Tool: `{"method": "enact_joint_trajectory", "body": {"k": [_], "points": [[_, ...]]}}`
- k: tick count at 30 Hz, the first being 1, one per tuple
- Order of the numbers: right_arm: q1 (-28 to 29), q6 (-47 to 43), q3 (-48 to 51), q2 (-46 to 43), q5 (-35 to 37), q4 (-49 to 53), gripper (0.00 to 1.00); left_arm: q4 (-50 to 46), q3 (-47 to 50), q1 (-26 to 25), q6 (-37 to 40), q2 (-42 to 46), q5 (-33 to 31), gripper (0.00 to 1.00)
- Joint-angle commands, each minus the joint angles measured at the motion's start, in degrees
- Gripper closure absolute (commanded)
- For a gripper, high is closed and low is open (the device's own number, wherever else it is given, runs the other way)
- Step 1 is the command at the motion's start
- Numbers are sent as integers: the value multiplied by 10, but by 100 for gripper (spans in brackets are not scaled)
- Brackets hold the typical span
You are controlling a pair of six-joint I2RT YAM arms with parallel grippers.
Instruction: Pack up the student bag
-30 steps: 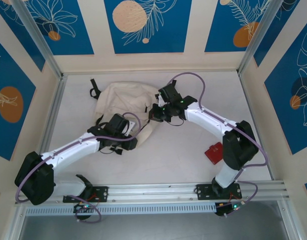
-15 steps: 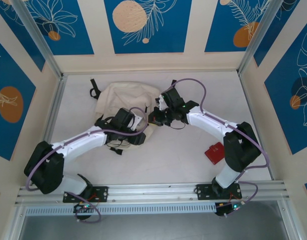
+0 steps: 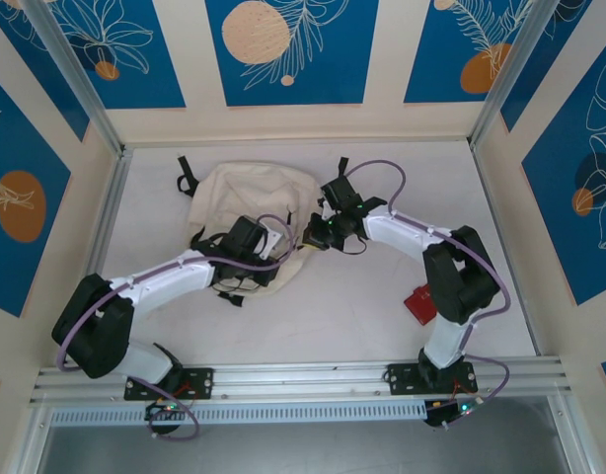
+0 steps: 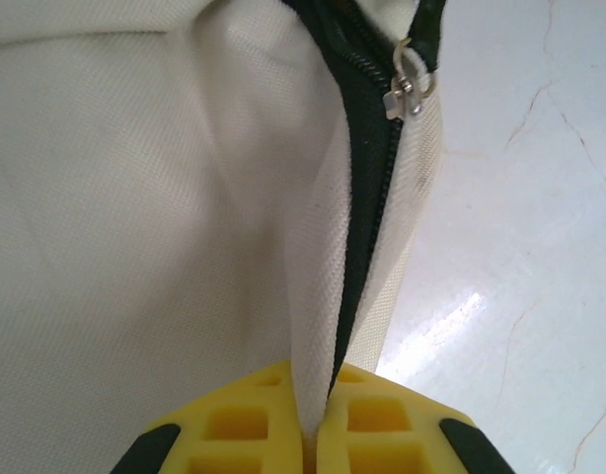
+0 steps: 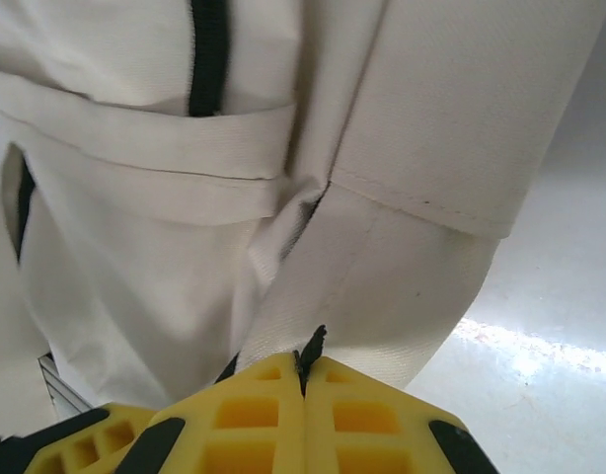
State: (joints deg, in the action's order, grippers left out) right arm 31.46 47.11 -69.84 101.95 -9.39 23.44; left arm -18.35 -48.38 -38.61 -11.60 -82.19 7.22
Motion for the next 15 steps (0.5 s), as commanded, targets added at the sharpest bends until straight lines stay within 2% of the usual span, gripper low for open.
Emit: {"method": "enact_joint_trajectory", "body": {"k": [1,8,15], "points": [[-21,6,-38,26,74,14,100,-53,23,-2,-2,24,15,100],[-24,5,-104,71,150,60,100,-85,36,-3,-3,43,17,100],[-24,5,-156,77,217,104,100,-83,41,-3,-5,44,29,100]]}}
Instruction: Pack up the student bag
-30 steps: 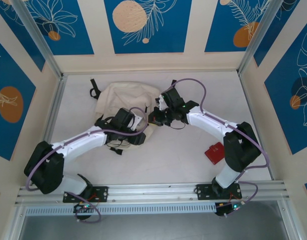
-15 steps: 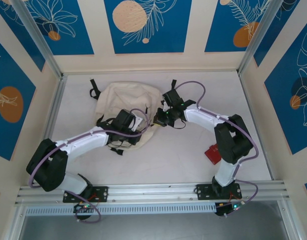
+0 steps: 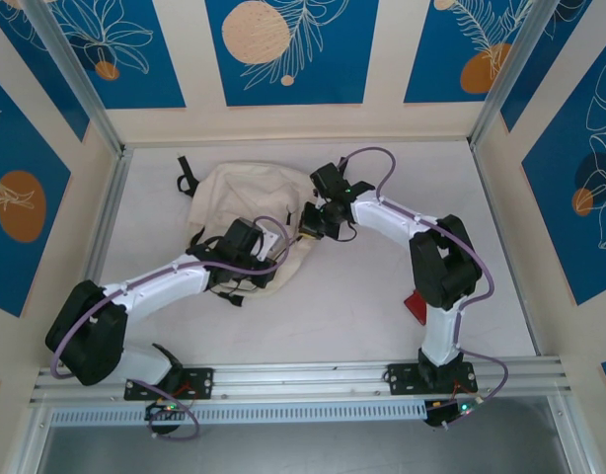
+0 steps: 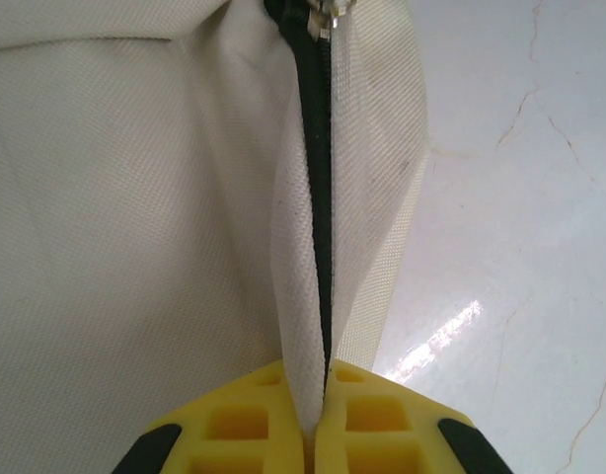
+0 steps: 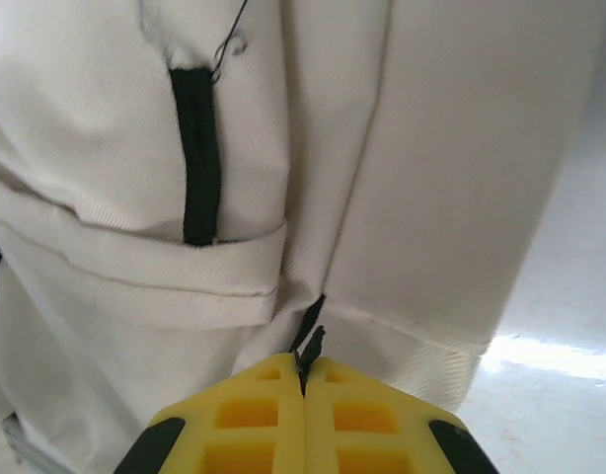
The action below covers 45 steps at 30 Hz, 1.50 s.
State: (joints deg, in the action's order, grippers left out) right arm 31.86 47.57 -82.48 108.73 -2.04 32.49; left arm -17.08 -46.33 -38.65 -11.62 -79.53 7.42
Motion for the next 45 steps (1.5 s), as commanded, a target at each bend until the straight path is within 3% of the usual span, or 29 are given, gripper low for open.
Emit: {"method": "enact_joint_trajectory", "body": {"k": [1,11,19,21,24,26,29,35,45], "points": [[-28,-1,-34,10,150,19,100,-95,20,-3,-5,16,28,100],[-39,-25,-59,24,169,30,100,-92,19,-3,-2,19,37,100],[-46,-27,-75,42,137,30,100,-83,11,-3,-7,27,60,100],[-43,-26,-59,24,126,29,100,-89,-3,-3,-21,34,57,85],[-42,-21,-26,-10,113,40,100,-108,-39,-1,-49,39,46,51],[-45,-20,0,-32,113,45,100,-119,-66,0,-63,39,43,35],[-56,-24,37,-60,125,49,100,-135,-103,2,-73,38,35,20],[-99,-27,91,-96,117,37,100,-164,-150,12,-95,39,-31,5],[-123,-22,142,-156,133,58,99,-190,-164,36,-125,30,-63,0]]}}
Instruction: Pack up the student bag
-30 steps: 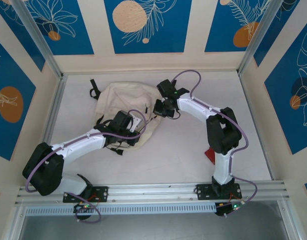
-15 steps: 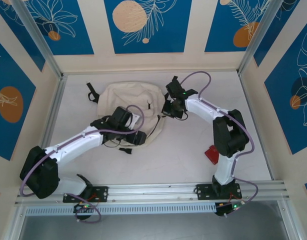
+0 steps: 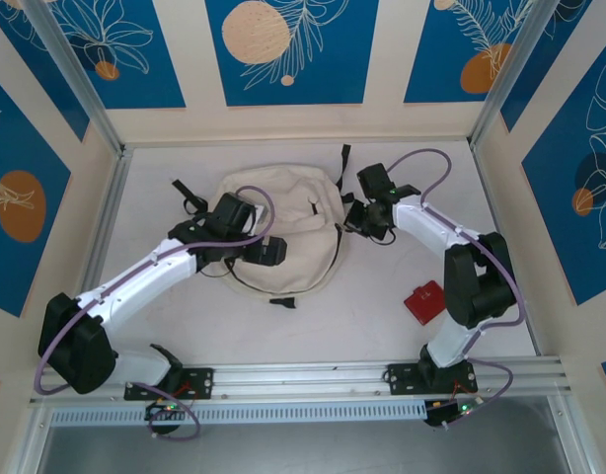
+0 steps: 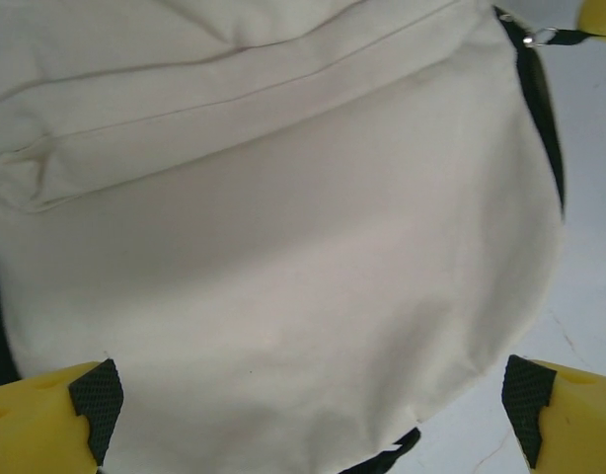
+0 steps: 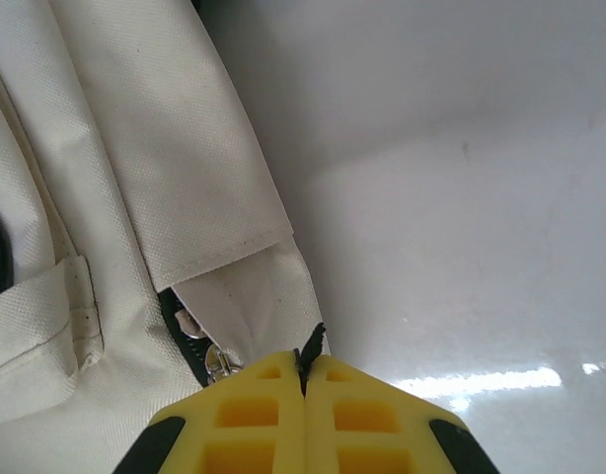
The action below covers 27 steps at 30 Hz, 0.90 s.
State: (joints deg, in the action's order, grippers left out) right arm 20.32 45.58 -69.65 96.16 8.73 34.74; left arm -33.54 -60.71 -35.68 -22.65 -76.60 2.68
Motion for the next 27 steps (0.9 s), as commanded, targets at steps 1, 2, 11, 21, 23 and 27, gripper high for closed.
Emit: {"method": "enact_joint_trajectory", "body": {"k": [1,2,11,21,23,27], "points": [[-7,0,16,-41,30,50,98,-31,-23,7,-11,-1,-14,0],[-4,1,19,-52,30,57,94,-38,-29,7,-6,-4,-12,0],[20,51,114,-156,-71,-6,33,-51,-89,8,7,-46,-6,0],[80,92,121,-52,-125,-69,38,-44,-131,8,-25,-95,7,1],[87,98,116,-30,-118,-69,45,-44,-135,7,-29,-101,11,1],[96,112,118,-18,-96,-63,66,-43,-145,7,-29,-113,18,2]]}}
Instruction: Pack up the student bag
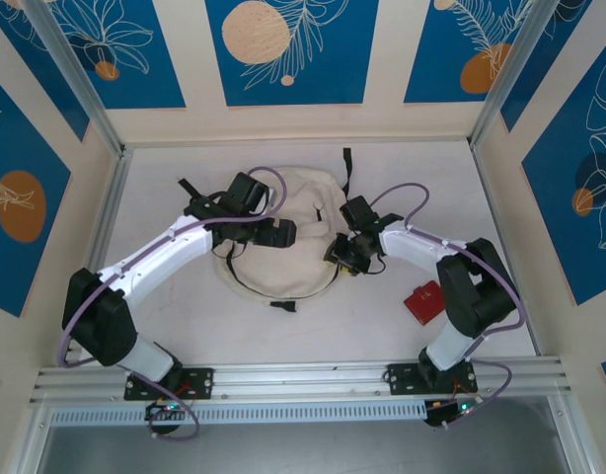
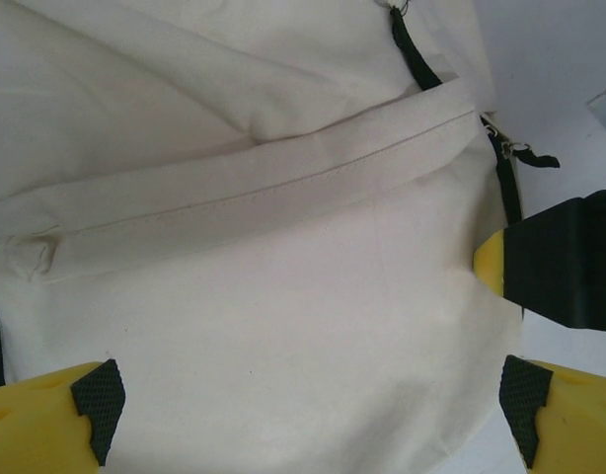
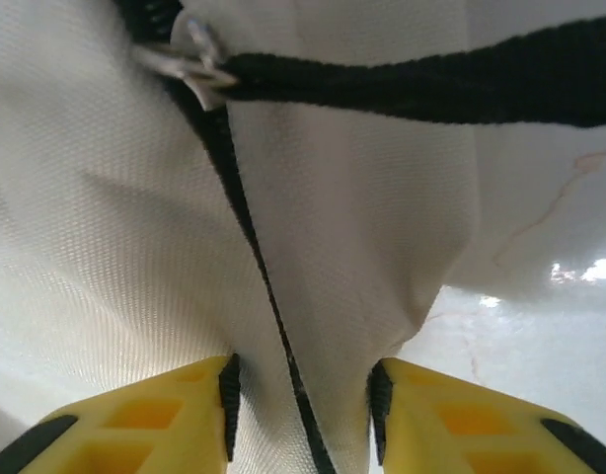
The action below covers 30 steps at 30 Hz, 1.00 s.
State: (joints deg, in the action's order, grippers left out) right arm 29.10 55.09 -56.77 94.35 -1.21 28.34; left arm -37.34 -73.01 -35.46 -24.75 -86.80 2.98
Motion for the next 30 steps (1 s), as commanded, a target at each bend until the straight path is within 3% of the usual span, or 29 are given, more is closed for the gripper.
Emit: {"method": "enact_joint_trajectory", "body": {"k": [1,7,14,18,21,23,26,30], "points": [[11,20,-5,-5,12,4,70,-5,-25,5,-8,-14,19,2],[27,39,46,-50,36,20,87,8,-42,4,-15,-43,46,5],[32,48,136,-140,30,17,88,20,-74,-18,-28,-90,73,15],[28,39,155,-199,24,12,69,8,-112,-45,-35,-130,48,22],[24,36,152,-254,63,43,45,-3,-150,-69,-51,-166,23,26],[13,30,151,-290,88,67,35,-8,-178,-87,-56,-193,1,27],[-13,21,153,-329,111,95,25,-26,-227,-114,-60,-236,-45,27],[-55,2,158,-370,105,102,20,-74,-305,-144,-62,-301,-137,29]]}}
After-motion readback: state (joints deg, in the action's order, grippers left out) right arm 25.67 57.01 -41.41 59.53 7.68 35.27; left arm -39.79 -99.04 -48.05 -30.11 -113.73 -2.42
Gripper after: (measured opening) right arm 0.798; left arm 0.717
